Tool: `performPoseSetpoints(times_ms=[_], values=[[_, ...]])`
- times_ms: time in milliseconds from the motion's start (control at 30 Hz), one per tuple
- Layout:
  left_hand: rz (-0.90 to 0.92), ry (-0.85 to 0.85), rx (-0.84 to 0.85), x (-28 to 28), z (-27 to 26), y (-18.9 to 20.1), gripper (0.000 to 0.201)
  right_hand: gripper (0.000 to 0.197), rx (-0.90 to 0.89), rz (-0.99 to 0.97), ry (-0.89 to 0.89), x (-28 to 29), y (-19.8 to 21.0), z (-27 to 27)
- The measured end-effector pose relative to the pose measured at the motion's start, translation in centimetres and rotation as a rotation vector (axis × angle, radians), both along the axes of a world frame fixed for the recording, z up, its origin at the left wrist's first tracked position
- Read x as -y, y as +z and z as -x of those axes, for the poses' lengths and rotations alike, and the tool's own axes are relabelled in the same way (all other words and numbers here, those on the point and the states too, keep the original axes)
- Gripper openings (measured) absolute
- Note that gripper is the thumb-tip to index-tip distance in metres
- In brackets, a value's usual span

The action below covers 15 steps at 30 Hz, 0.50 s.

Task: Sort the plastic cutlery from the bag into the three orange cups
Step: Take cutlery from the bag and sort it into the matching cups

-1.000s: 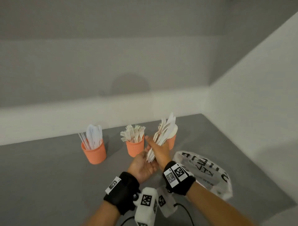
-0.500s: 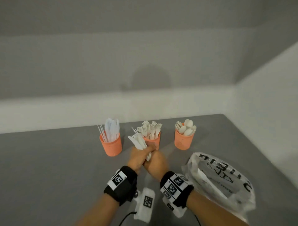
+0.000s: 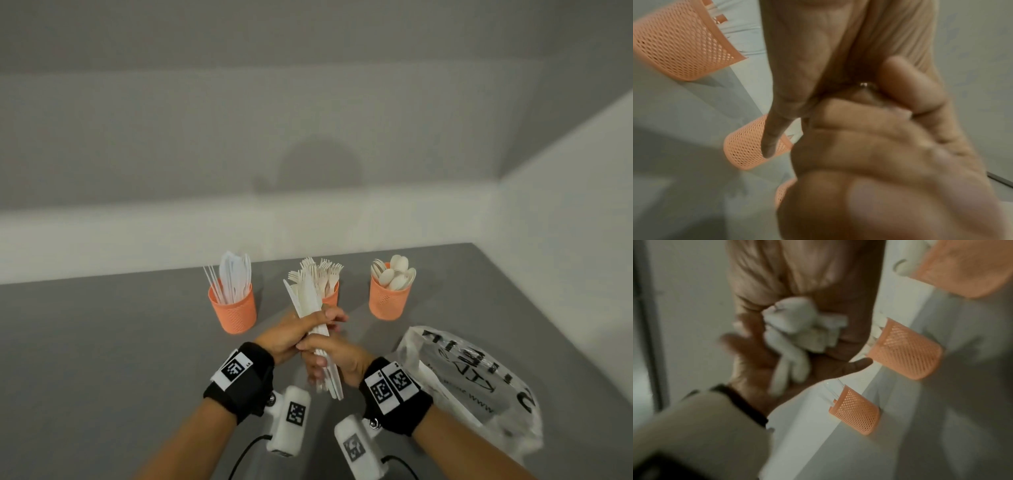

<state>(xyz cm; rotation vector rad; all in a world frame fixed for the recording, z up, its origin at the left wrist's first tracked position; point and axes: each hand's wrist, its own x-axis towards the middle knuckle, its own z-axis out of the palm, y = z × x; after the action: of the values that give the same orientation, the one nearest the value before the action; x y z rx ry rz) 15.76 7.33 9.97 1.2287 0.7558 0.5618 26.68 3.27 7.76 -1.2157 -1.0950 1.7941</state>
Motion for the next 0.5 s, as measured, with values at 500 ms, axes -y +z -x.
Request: performPoseSetpoints(times_ms=[500], values=[[-0.349, 0.608, -0.193, -0.9, -0.5, -0.6, 0.019, 0.026, 0.745, -0.326, -0.614, -2.0, -4.3, 0.0]])
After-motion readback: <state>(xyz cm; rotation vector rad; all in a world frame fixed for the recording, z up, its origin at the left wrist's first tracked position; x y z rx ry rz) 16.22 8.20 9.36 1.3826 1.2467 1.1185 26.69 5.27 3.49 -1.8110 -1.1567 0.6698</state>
